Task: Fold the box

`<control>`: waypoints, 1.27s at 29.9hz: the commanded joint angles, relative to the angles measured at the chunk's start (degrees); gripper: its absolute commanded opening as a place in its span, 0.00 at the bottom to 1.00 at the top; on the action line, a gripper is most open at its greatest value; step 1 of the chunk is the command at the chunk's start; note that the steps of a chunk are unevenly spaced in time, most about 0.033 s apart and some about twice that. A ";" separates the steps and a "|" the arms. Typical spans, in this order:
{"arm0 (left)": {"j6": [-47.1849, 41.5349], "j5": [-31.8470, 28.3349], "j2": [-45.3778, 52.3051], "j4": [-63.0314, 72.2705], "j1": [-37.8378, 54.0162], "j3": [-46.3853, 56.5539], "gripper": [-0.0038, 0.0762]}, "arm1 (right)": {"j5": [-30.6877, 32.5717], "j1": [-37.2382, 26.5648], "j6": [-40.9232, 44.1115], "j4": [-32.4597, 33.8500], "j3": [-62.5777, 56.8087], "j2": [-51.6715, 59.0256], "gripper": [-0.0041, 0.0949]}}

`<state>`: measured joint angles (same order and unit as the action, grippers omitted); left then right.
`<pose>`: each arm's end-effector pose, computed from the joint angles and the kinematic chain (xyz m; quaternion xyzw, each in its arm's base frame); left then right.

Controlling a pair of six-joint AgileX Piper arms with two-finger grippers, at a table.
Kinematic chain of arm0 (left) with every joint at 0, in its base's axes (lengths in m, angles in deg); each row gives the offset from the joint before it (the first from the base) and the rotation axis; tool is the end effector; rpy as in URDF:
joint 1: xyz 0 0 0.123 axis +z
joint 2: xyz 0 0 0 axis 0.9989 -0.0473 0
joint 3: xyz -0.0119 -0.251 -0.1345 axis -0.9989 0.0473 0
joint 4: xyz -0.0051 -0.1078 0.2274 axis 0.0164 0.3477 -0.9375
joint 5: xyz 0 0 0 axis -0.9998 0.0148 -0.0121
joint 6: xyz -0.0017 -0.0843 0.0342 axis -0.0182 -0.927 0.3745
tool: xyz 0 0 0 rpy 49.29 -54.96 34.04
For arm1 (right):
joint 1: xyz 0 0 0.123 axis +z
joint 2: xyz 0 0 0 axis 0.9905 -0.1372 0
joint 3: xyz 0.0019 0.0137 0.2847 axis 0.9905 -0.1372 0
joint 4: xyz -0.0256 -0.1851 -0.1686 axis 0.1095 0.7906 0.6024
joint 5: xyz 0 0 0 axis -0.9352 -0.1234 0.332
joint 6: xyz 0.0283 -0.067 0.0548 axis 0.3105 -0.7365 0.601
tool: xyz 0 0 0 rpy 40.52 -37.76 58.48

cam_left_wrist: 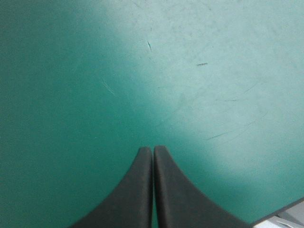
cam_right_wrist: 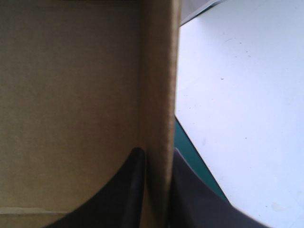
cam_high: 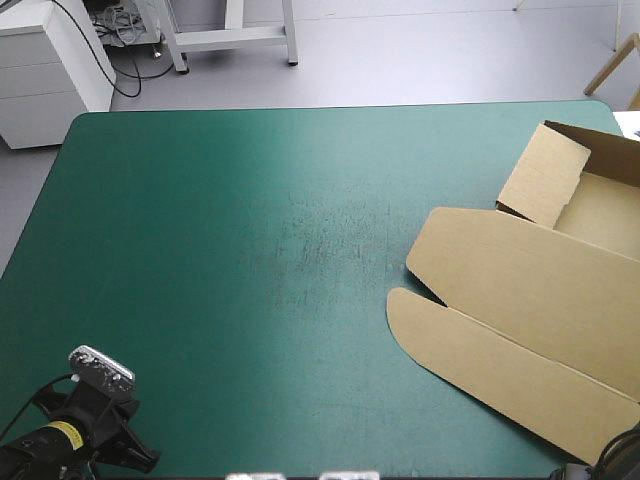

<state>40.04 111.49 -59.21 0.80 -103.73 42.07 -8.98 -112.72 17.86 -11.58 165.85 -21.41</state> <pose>0.0507 -0.0131 0.2570 0.2300 0.9249 -0.0034 0.3029 0.3341 -0.2201 0.3287 0.2603 0.9415 -0.1529 0.1500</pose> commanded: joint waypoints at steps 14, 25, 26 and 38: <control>-0.31 -2.12 -0.44 0.32 -0.08 -1.32 0.04 | -1.33 -0.31 -3.98 0.42 1.89 7.27 0.35; -0.31 -2.33 -0.44 0.32 -0.08 -1.32 0.04 | -1.33 -0.31 -8.55 -8.48 1.02 17.77 0.10; -0.31 -2.60 -0.44 0.32 -0.08 -1.32 0.04 | -1.33 -0.31 -8.82 -8.74 0.58 19.02 0.05; -0.31 -2.18 -0.44 0.32 -0.08 -1.32 0.04 | -3.53 -0.31 -11.46 -18.20 -16.05 36.91 0.02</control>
<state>40.04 111.60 -59.21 0.80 -103.73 42.07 -8.63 -112.72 7.87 -27.97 153.05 9.87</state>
